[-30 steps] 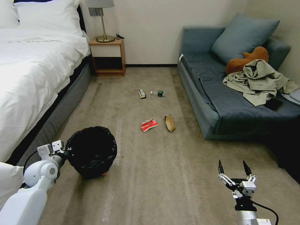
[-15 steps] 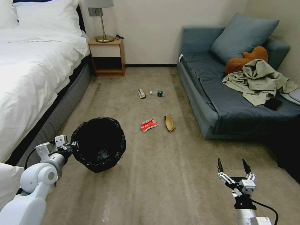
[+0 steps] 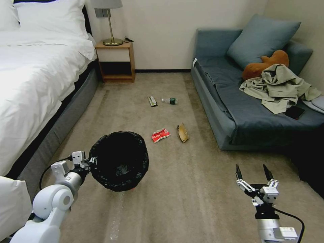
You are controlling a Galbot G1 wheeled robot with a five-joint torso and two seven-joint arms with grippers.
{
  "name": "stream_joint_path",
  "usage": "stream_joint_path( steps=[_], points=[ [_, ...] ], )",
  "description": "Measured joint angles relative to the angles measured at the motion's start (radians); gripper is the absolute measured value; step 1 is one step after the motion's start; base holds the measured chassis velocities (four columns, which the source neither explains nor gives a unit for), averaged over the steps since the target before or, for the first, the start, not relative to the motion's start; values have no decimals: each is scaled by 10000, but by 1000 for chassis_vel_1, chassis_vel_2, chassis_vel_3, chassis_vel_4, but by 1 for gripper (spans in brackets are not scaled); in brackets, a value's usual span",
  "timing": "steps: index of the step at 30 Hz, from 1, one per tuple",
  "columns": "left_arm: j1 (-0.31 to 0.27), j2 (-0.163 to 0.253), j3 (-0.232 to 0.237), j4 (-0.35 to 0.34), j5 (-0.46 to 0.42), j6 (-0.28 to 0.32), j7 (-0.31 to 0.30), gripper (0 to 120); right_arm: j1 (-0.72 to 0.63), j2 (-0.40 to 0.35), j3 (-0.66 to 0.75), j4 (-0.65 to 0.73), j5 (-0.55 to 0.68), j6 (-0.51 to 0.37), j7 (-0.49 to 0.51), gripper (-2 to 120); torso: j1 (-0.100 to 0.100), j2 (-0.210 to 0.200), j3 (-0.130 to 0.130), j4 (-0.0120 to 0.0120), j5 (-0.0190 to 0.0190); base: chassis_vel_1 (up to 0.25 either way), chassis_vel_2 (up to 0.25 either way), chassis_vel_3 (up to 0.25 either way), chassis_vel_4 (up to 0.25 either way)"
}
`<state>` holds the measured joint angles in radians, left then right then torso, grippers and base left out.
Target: Pick up the trash bin, then pick up the garbage on the floor and place it into the trash bin.
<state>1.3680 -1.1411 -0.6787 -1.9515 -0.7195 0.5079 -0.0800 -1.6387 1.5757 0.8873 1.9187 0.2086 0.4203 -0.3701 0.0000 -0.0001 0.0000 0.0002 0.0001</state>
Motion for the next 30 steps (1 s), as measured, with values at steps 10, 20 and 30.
stream_joint_path(
  steps=[10,20,30],
  points=[
    [123,-202,-155,-207,37,-166,80,3,-371,-110,-259,322,-1,-474,-348,100,0,1,-1,-3,0,0,0,0,0],
    [44,-108,-412,-316,-114,-192,80,3,-466,-205,-301,312,-240,-484,-564,100,0,2,-1,-2,0,0,0,0,0],
    [14,-110,-498,-300,-160,-300,102,3,-505,-317,-319,288,-405,-519,-512,100,0,1,-1,-2,-1,0,0,0,0]
  ],
)
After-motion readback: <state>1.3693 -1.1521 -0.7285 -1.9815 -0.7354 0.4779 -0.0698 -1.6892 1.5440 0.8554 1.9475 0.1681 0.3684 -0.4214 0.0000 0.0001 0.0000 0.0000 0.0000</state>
